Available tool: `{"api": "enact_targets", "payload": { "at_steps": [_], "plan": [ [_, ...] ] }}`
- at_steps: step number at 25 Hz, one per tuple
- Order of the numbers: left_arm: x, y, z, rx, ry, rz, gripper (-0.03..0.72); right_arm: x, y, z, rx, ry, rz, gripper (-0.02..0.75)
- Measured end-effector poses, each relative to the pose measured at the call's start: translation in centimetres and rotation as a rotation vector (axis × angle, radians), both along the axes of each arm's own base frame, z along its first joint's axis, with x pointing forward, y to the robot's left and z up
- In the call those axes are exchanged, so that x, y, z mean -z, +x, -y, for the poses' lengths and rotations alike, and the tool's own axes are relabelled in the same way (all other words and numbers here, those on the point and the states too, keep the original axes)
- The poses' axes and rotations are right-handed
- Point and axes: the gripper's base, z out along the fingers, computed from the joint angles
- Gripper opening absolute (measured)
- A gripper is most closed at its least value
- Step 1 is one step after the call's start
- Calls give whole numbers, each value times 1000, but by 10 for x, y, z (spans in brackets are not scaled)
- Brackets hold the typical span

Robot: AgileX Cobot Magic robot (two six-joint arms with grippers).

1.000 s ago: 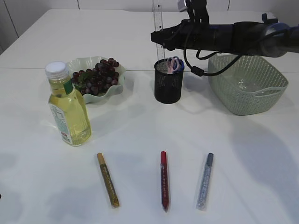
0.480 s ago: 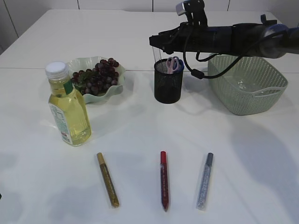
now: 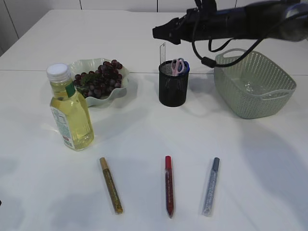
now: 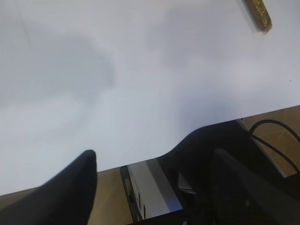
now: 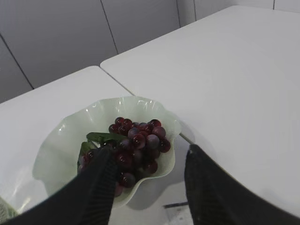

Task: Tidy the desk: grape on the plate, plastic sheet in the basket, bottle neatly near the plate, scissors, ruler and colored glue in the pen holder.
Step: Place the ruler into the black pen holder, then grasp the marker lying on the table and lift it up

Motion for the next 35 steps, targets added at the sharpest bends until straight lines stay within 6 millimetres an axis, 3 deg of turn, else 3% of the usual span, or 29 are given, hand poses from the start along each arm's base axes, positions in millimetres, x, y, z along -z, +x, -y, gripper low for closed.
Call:
{"api": "enact_targets", "payload": {
  "at_steps": [4,10,14,16,21,25,35],
  "plan": [
    [0,0,0,1,1,-5,522,-50,-25,8,12,-155,-99,389],
    [0,-1,0,1,1,-7,509,-118,-85,23,5,-310,-346,388],
    [0,-1,0,2,1,-8,508,-150,-118,27,28,-285,-446,388],
    [0,-1,-1,4,9,-6,501,-154,-131,31,51,-302,-484,387],
    [1,0,-4,18,44,-1,489,-149,-167,46,158,-380,-590,386],
    [1,0,-4,18,46,-1,487,-133,-195,52,191,-409,-688,358],
    [1,1,-4,16,43,14,487,-58,-241,36,159,-486,-1010,322]
  ]
}}
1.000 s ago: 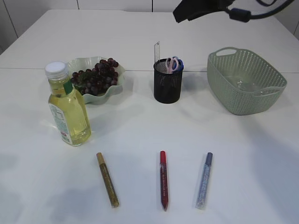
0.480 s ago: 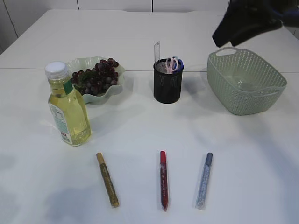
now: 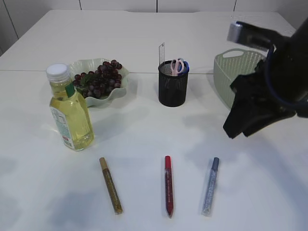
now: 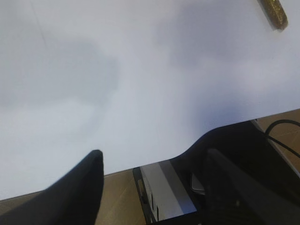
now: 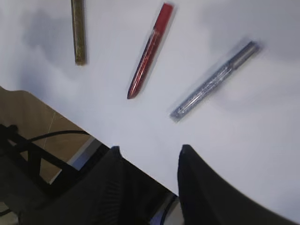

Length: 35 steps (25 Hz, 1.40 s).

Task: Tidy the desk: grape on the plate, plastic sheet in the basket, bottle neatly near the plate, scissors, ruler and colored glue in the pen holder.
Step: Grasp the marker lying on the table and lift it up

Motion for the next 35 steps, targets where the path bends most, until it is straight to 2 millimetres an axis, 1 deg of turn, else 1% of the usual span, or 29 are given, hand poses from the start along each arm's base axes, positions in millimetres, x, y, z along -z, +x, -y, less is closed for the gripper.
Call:
{"api": "enact_targets", "payload": {
  "at_steps": [3,9,12,16,19,21,25,29,33,35],
  "plan": [
    [0,1,0,-1,-2,8,487,7,-3,-8,17,-4,-11,319],
    [0,2,0,-4,-5,26,485,8,3,-15,131,71,-20,317],
    [-1,3,0,-5,-6,32,485,16,11,-17,238,74,-51,317],
    [-1,5,1,-8,-10,50,484,31,25,-10,410,-15,-50,317],
    [-1,5,1,-10,-12,59,484,45,34,-8,481,-69,-55,317],
    [-1,6,1,-12,-14,71,484,56,38,-11,499,-88,-74,317],
    [-2,8,1,-14,-18,88,479,81,43,-26,522,-145,-105,328],
    [-2,10,2,-17,-21,106,477,105,43,-43,575,-254,-100,335],
    [-2,10,2,-18,-22,110,473,130,46,-46,612,-317,-144,335],
    [-2,10,2,-18,-22,110,469,139,47,-46,613,-338,-160,335]
  ]
}}
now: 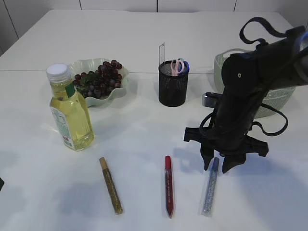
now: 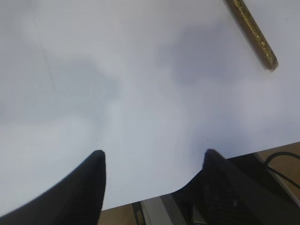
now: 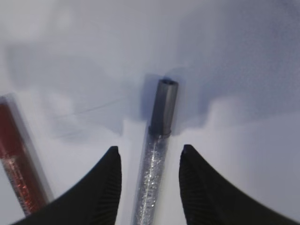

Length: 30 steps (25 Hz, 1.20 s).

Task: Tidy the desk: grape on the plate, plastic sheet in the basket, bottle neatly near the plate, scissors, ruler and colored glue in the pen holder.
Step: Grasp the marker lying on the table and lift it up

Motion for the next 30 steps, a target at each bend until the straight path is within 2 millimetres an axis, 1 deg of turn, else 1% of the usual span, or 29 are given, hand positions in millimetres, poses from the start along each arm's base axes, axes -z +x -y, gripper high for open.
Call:
{"api": "enact_targets", "payload": {
  "at_steps": [3,9,14,21,24,27,30],
  "plan": [
    [0,0,0,0,0,2,468,8,1,0,4,-10,-20,339],
    [0,0,0,-1,-2,1,466,15,2,-3,28,11,-29,339],
    [0,0,0,-1,-2,1,466,27,2,-4,42,11,-64,339],
    [0,0,0,-1,-2,1,465,28,2,-5,45,14,-66,330],
    [0,0,0,-1,-2,1,463,28,2,-5,45,14,-66,266],
    [0,0,0,-1,-2,1,457,29,2,-5,46,13,-68,159],
    [0,0,0,-1,-4,1,456,29,3,-4,41,8,-63,103]
  ]
}}
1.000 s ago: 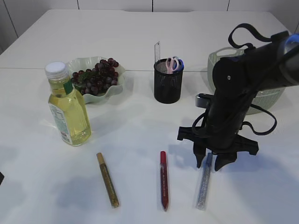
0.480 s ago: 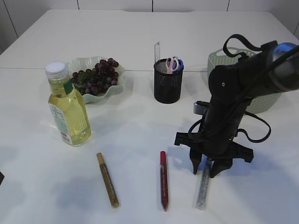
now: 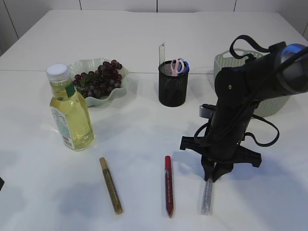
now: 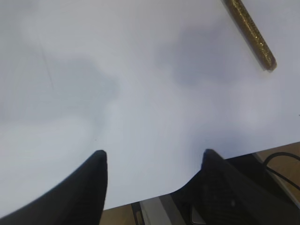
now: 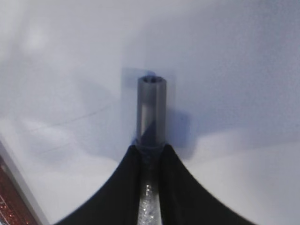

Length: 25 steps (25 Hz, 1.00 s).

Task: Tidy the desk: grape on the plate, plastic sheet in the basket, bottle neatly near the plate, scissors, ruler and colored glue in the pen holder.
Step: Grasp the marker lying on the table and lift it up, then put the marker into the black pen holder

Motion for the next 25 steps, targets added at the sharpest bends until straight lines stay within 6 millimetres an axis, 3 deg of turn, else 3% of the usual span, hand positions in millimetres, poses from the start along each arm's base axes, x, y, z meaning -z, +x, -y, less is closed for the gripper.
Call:
{"api": "enact_targets", "payload": {
  "at_steps": [6,10,17,25],
  "plan": [
    [0,0,1,-5,-13,-3,448,-1,2,2,-24,18,2,92],
    [0,0,1,-6,-17,-5,447,-16,18,9,-34,119,46,90],
    [0,-1,2,-8,-23,-10,437,-73,65,24,-141,455,254,90],
    [1,-4,1,-2,-17,-46,435,-159,110,29,-338,681,731,90]
  ]
}}
